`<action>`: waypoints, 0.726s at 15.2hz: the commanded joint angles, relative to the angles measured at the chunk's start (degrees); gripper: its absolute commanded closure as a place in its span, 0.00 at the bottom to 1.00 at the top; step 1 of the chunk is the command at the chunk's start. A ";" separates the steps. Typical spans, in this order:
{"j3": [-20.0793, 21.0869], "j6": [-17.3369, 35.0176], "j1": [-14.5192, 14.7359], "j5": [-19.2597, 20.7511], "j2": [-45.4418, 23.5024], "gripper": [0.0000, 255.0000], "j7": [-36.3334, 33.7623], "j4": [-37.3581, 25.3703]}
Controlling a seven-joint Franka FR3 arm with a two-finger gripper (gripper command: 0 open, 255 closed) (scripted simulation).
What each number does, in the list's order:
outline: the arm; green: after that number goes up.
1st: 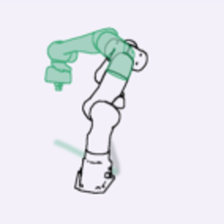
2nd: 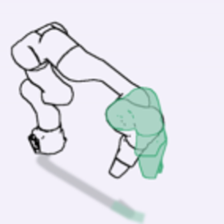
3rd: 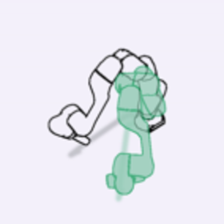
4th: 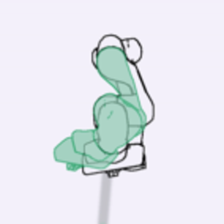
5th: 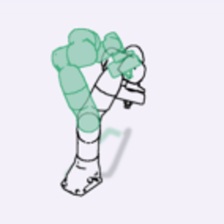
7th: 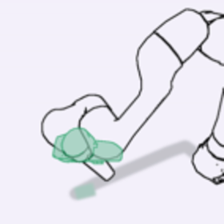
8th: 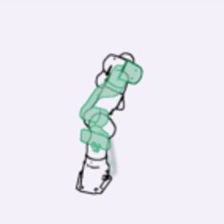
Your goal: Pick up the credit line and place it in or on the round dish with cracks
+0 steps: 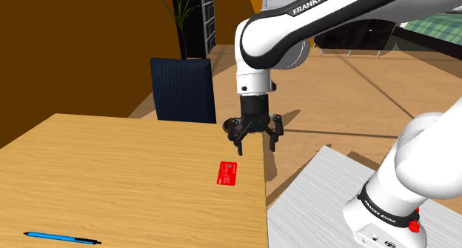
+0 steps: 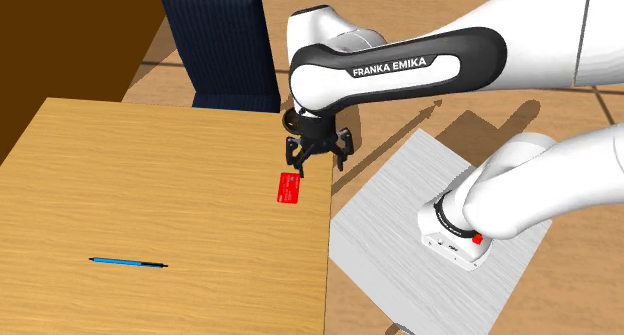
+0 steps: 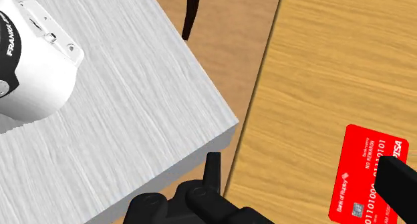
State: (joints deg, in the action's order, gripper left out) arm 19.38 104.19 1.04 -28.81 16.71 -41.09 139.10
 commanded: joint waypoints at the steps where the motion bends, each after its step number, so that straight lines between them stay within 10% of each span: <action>1: 1.41 3.37 0.45 -3.02 -3.52 0.00 -3.94 -0.96; 11: 4.44 14.75 2.08 -9.78 -14.98 0.00 -11.35 -3.59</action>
State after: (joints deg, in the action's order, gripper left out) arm 23.58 118.10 2.91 -38.32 2.21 -52.45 135.28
